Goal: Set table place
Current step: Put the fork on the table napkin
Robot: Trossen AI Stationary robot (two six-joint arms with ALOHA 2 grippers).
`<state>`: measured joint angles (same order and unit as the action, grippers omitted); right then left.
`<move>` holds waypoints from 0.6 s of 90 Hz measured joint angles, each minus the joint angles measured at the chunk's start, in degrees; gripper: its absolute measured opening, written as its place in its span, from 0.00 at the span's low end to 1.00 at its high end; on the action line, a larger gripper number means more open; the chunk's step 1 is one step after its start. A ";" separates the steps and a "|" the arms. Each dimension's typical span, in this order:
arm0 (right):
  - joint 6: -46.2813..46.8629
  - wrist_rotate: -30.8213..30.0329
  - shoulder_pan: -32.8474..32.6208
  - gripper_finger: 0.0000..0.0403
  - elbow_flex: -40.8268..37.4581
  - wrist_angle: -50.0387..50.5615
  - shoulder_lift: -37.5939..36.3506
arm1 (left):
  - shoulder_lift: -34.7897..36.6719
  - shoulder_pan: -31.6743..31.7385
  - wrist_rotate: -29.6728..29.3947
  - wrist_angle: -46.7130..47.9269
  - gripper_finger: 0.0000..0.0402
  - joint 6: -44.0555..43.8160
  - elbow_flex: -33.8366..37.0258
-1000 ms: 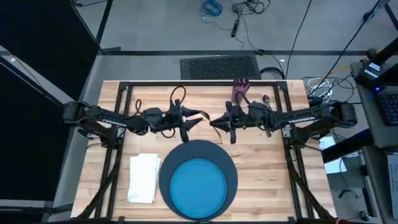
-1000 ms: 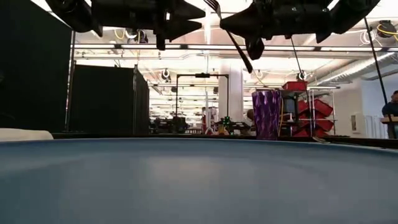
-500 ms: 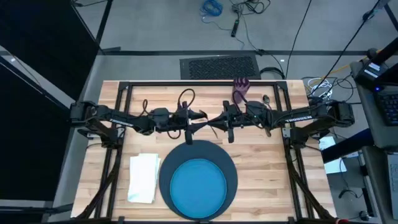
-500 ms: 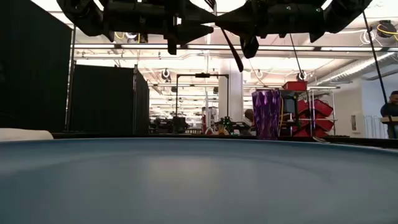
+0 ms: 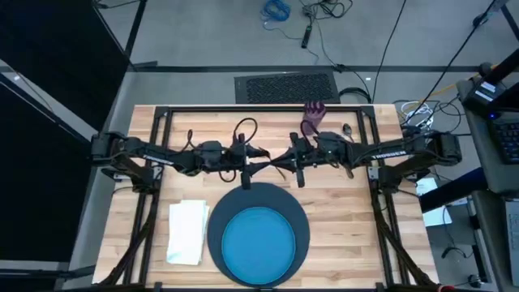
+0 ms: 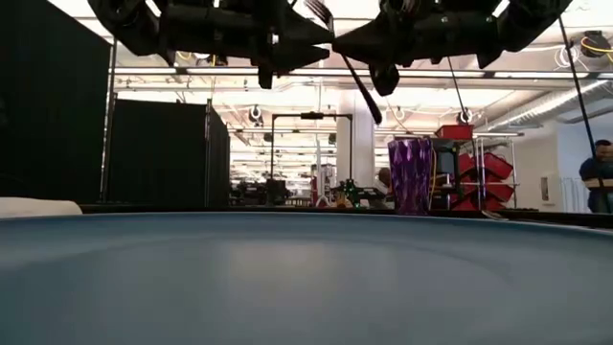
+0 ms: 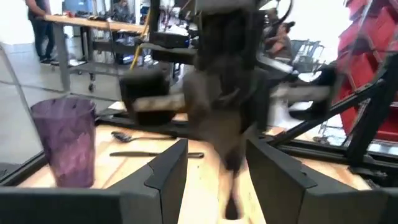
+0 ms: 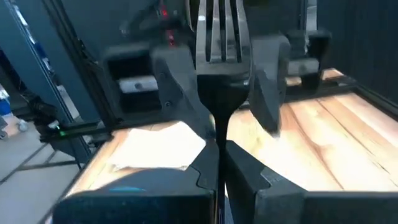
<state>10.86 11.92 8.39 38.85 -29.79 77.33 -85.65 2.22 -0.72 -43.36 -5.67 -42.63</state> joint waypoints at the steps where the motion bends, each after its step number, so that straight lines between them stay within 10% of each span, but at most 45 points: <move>1: -0.03 0.02 0.07 0.00 -0.03 0.07 0.01 | 0.22 0.00 0.05 0.22 0.37 0.01 0.00; 54: 0.48 1.29 0.91 0.00 -0.03 -1.41 -0.18 | 0.85 0.04 -2.46 4.64 0.37 0.02 0.06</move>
<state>11.33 13.21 9.30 38.83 -31.20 77.14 -84.79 2.26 -3.18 -38.73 -5.65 -42.57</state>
